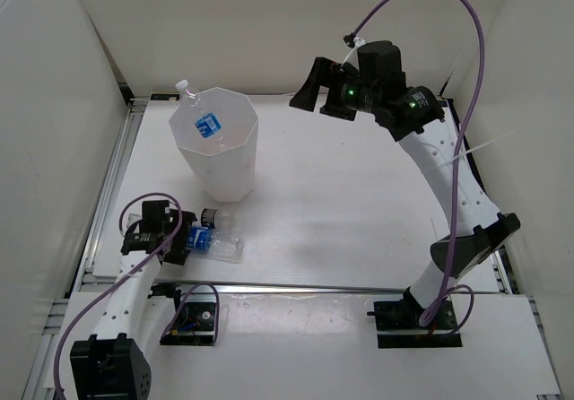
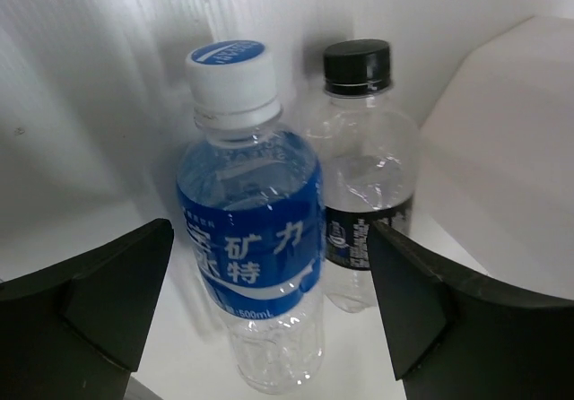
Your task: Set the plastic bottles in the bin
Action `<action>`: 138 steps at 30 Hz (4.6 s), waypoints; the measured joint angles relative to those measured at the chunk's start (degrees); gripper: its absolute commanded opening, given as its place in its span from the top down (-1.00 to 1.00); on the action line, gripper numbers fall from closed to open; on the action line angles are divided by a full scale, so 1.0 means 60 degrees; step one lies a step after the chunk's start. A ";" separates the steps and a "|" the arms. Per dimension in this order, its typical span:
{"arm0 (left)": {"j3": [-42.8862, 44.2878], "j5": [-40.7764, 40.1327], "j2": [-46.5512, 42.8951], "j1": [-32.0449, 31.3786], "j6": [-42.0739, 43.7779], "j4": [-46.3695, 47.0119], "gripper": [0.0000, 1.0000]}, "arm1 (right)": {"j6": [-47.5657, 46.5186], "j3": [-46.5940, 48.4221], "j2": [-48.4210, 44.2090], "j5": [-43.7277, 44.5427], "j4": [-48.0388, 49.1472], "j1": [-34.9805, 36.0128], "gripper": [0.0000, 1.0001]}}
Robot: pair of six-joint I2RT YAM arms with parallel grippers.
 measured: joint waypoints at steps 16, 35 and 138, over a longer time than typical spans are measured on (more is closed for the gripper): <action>-0.0841 0.0845 0.0849 0.0419 0.0157 0.0769 -0.39 | 0.0055 -0.0317 -0.0004 -0.1086 -0.0040 -0.1326 -1.00; 0.2605 0.0984 -0.0474 0.0423 0.2149 -0.0437 0.47 | 0.0084 -0.1246 -0.0470 -0.1366 -0.0226 -0.1457 -1.00; 0.0739 0.3381 0.4918 0.1344 0.1093 0.3785 -0.34 | -0.0430 -0.2998 -0.1483 -0.1508 -0.0197 -0.1457 -1.00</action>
